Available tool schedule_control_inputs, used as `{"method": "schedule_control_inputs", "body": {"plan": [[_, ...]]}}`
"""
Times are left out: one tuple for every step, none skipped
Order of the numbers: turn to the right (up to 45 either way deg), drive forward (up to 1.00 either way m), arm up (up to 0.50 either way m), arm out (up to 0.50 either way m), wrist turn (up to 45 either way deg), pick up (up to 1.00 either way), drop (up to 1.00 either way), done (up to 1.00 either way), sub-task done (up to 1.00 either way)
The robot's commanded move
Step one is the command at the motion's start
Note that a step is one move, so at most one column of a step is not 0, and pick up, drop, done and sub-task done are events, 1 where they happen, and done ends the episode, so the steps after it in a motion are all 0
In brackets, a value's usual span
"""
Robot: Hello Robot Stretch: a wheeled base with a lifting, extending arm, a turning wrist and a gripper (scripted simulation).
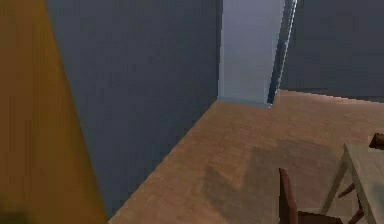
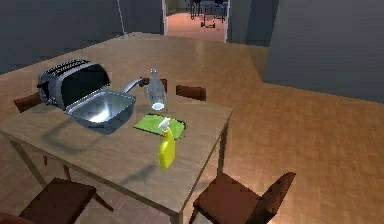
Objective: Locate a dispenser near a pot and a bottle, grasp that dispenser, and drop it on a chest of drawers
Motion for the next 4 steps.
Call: {"method": "schedule_control_inputs", "body": {"plan": [[0.0, 0.0, 0.32, 0.0, 0.0, 0.0, 0.0, 0.0, 0.0], [0.0, 0.0, 0.0, 0.3, 0.0, 0.0, 0.0, 0.0, 0.0], [0.0, 0.0, 0.0, 0.0, 45.0, 0.0, 0.0, 0.0, 0.0], [0.0, 0.0, 0.0, 0.0, 45.0, 0.0, 0.0, 0.0, 0.0]]}}
